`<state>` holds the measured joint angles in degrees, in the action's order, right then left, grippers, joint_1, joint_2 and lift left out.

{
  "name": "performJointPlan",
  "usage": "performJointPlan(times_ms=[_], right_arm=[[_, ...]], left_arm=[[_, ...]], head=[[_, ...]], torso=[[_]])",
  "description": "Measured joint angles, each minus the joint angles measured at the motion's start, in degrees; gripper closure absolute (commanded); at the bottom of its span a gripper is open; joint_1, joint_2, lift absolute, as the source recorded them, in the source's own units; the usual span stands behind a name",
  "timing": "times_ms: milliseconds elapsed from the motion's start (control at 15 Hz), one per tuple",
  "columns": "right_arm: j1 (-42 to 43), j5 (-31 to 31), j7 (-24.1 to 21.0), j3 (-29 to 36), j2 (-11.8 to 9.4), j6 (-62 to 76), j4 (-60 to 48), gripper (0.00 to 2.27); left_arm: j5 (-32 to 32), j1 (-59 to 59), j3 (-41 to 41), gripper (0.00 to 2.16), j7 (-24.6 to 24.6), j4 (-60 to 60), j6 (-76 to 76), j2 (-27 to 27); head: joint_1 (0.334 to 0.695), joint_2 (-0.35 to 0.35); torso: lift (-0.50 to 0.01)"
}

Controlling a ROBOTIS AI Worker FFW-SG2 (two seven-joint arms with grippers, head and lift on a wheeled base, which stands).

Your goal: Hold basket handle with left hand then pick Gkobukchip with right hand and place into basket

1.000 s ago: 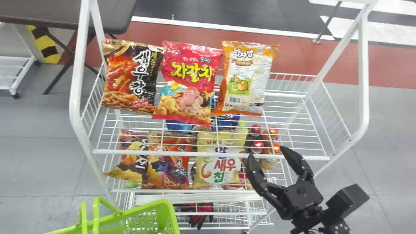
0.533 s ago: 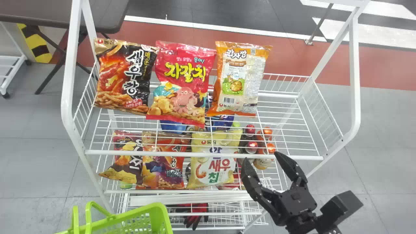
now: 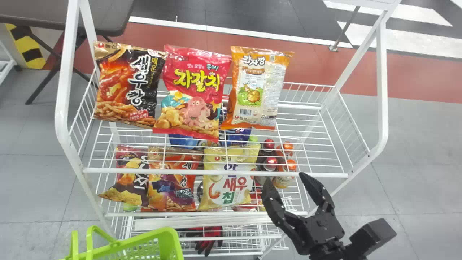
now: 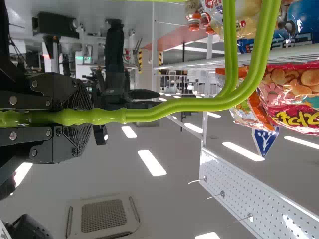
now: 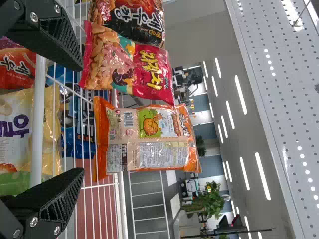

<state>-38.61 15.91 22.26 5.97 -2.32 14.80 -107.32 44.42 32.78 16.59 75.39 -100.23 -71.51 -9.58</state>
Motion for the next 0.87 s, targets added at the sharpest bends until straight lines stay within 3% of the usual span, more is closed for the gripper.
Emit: performJointPlan(times_ms=[867], right_arm=[[-0.05,0.01,-0.03,-0.64,0.16,0.36,-0.08,0.09]], left_arm=[[0.05,0.19,0.02,2.16,0.03,-0.16,0.02,0.11]], head=[[0.695,-0.203]], torso=[[0.0]])
